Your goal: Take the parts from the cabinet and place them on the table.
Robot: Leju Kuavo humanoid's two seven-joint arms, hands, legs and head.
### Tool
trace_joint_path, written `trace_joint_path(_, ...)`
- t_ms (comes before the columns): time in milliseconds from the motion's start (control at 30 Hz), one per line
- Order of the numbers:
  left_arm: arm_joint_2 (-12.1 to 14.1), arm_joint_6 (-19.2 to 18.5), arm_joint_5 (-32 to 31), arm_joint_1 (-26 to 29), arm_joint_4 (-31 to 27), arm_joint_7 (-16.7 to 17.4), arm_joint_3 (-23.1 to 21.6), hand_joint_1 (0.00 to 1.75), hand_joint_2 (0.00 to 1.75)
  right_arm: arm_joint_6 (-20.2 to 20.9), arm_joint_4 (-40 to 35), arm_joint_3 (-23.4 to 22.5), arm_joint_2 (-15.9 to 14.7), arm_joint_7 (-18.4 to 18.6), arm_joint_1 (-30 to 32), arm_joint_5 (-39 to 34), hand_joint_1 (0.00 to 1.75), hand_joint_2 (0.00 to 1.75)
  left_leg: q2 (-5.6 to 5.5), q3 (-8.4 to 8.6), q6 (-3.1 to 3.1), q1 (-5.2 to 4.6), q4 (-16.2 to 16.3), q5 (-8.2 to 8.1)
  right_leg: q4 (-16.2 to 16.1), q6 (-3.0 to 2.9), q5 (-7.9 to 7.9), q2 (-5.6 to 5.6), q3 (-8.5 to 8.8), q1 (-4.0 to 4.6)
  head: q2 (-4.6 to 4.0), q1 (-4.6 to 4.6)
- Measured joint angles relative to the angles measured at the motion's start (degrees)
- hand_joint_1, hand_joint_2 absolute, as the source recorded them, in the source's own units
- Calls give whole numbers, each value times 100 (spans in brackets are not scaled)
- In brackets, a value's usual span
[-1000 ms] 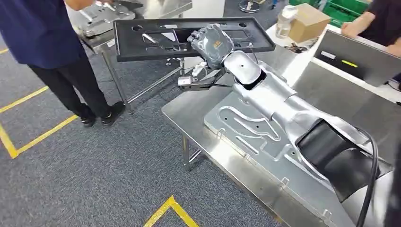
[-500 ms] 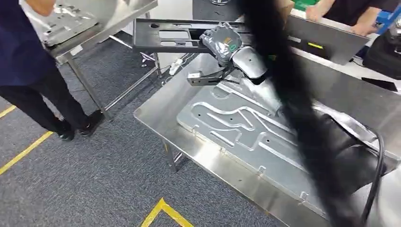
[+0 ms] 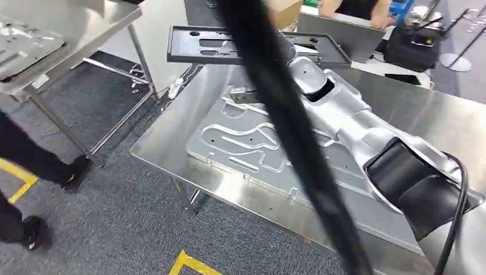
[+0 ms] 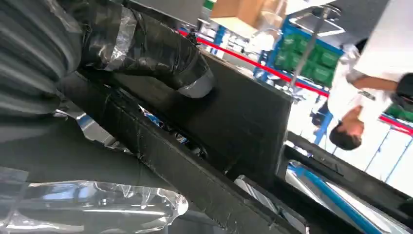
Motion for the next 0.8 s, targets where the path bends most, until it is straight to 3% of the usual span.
trace_joint_path(33,0,0,4,7,0,4,2,0,175,13,20,4,9,-2,-35,-33,175,175,70,2,38,-10,-15,17,276,10,-207,-249,-125,0,0,2)
trace_joint_path(67,0,6,15,23,2,7,2,0,175,44,44,11,15,-13,-62,-52,175,175,139,-12,40,-17,-14,15,708,28,-431,-382,-313,-12,0,9)
trace_joint_path(133,0,7,33,35,4,11,2,0,175,94,114,35,17,-37,-53,-87,175,175,287,-12,47,-17,-6,4,1497,81,-715,-438,-654,-53,0,9)
trace_joint_path(167,0,7,39,34,4,11,2,0,175,107,149,48,18,-37,-46,-109,175,175,353,-12,42,-16,1,0,1579,105,-684,-455,-687,-75,0,6)
trace_joint_path(200,-11,7,39,30,4,9,2,0,175,131,171,50,20,-37,-47,-133,175,175,420,-11,30,-11,13,-16,1373,128,-522,-478,-580,-97,0,6)
trace_joint_path(233,-26,5,39,24,4,9,2,0,175,153,188,50,26,-37,-61,-155,175,175,485,-8,7,-4,42,-41,951,147,-286,-531,-338,-110,0,6)
trace_joint_path(267,-37,4,39,21,4,9,2,0,175,177,199,52,44,-37,-90,-162,175,175,553,-7,-19,3,90,-77,394,157,-45,-663,-30,-110,0,7)
trace_joint_path(300,-37,4,39,21,4,9,2,0,175,181,201,52,57,-35,-105,-175,175,175,614,-9,-62,-16,142,-123,-43,153,5,-911,171,-96,0,9)
trace_joint_path(333,-33,4,42,18,7,9,2,0,175,186,203,57,85,-31,-127,-208,175,175,658,-27,-106,-56,187,-157,-67,80,-30,-945,198,-9,0,6)
trace_joint_path(367,-35,7,41,18,7,11,4,0,175,184,210,63,107,-20,-124,-247,175,175,705,-5,-124,-59,178,-162,-60,29,-25,-836,181,-20,0,6)
trace_joint_path(433,-35,9,41,-15,7,13,4,0,175,153,254,66,107,15,-94,-299,175,175,827,31,-166,-70,157,-168,-46,-26,-28,-725,152,3,0,9)
trace_joint_path(467,-35,7,41,-29,7,17,4,0,175,124,269,66,107,18,-92,-323,175,175,872,38,-201,-60,164,-194,-72,-77,-2,-658,154,-38,0,2)
trace_joint_path(500,-33,9,41,-31,7,17,2,0,175,83,273,66,138,18,-86,-332,175,175,572,4,-248,-24,260,-304,-93,-107,16,-603,166,-64,0,4)
trace_joint_path(533,-33,9,41,-27,7,17,2,0,175,41,291,66,149,31,-90,-339,175,175,342,-103,-252,-1,501,-481,-95,-146,24,-555,158,-73,0,4)
trace_joint_path(567,-37,9,41,-15,7,17,2,0,175,35,302,66,175,48,-82,-339,175,175,240,-288,-254,-1,906,-707,-95,-172,28,-512,148,-74,0,4)
trace_joint_path(633,-37,13,46,-1,7,30,2,0,175,31,323,66,225,99,-22,-354,175,175,190,-713,-267,-1,1802,-1041,-90,-187,38,-340,135,-52,0,4)
trace_joint_path(667,-35,15,50,2,7,42,2,0,175,20,334,68,230,103,27,-358,175,175,190,-809,-261,-1,1964,-1013,-85,-187,38,-259,137,-45,0,4)
trace_joint_path(700,-35,17,55,2,7,50,2,0,175,0,350,68,232,114,77,-371,175,175,185,-772,-243,-2,1834,-851,-77,-187,38,-183,139,-42,0,4)
trace_joint_path(767,-35,20,55,-1,7,70,2,0,175,-92,372,68,276,127,151,-404,175,175,122,-433,-201,0,1011,-331,-49,-183,36,-31,141,-48,0,4)
trace_joint_path(800,-33,20,55,3,7,79,2,0,175,-140,393,68,313,177,179,-411,175,175,-92,-199,-178,16,458,-87,-29,-167,27,43,128,-58,0,6)
